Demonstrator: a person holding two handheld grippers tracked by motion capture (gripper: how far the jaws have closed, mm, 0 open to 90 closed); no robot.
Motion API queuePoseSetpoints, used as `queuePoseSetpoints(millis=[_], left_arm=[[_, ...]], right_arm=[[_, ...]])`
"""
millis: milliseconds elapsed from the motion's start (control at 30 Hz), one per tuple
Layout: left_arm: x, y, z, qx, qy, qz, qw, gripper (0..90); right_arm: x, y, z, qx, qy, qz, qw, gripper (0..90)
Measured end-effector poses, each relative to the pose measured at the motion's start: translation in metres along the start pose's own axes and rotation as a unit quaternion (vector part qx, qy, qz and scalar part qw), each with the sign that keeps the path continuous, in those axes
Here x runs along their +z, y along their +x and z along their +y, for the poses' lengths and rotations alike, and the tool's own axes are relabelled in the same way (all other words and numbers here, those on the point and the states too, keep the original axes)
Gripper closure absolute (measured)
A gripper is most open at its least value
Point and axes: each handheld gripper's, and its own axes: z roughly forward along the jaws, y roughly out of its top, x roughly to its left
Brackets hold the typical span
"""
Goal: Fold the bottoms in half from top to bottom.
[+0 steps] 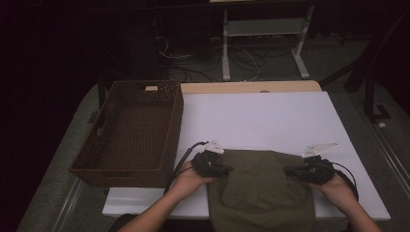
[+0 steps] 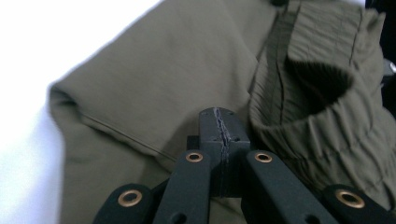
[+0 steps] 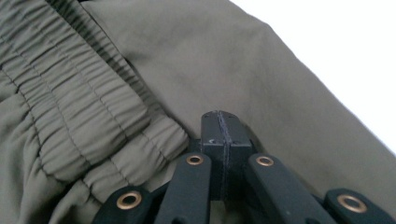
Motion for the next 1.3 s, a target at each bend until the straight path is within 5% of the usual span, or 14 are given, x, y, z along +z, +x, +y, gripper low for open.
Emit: queuePoseSetpoints(millis=[233,867,1300], left_arm=[[0.008,-0.007,-0.002,0.017,0.02,-0.009,0.9996,89.2],[-0.003,-0.031,-0.005,0.03,0.001,-0.083,0.9961,88.5],[-0.006,-0.041,-0.007,0.046,0.006,-0.115,0.9923,88.0]], right_arm=[[0.006,0.004,-0.002,-0.008,0.022,0.016,0.9996,89.2],[-0.016,0.014,-0.01,0.007,-0.031,0.077,0.9965,89.2],[-0.013,0.017,-0.012,-0.001,-0.018,0.067,0.9976,89.2]])
